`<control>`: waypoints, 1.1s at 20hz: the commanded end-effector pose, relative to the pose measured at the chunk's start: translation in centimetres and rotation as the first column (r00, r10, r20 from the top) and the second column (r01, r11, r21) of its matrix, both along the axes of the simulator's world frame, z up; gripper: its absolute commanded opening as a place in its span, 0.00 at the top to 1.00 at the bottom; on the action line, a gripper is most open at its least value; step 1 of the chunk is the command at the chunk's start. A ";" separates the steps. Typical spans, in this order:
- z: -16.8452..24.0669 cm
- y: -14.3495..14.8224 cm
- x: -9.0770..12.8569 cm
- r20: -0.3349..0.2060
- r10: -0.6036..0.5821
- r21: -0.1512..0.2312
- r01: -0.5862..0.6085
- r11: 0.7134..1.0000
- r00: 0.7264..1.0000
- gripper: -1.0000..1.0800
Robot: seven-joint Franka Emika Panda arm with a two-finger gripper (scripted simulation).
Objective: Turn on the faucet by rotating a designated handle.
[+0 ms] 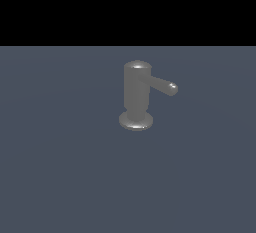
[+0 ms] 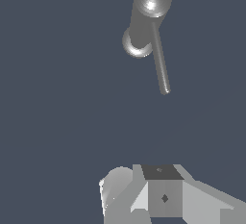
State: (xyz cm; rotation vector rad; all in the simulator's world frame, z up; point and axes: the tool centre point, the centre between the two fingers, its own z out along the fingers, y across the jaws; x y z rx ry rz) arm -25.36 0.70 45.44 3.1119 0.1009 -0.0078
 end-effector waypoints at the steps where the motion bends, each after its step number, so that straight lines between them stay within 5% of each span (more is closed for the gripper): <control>1: -1.4 -0.2 0.4 0.000 0.009 0.002 -0.009 1.000 1.000 1.00; 22: -17.6 -2.6 5.3 0.003 0.104 0.020 -0.104 0.994 0.995 1.00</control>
